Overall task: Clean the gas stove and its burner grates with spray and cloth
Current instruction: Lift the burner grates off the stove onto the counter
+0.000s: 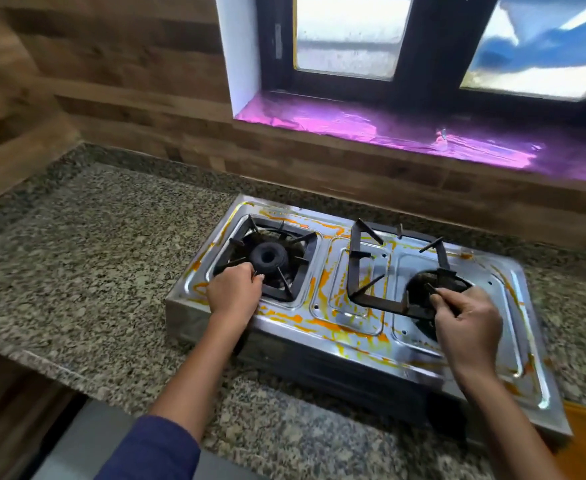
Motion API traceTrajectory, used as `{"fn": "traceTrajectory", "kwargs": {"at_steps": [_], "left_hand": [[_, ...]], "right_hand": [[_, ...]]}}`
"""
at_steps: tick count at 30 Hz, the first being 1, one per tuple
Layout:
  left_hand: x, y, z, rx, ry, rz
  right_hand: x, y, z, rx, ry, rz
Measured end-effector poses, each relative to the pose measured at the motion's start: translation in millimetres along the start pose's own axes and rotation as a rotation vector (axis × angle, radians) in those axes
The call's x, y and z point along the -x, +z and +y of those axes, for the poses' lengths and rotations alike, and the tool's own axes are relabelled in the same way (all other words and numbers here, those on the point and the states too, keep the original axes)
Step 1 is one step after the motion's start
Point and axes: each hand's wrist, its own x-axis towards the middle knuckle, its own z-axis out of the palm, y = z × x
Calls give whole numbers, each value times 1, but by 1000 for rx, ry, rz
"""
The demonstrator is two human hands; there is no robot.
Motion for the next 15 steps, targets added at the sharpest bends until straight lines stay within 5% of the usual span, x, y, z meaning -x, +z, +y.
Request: {"fn": "traceTrajectory", "kwargs": {"at_steps": [15], "left_hand": [[-23, -22, 3, -28, 274, 311]], "right_hand": [[-24, 45, -24, -78, -84, -101]]}}
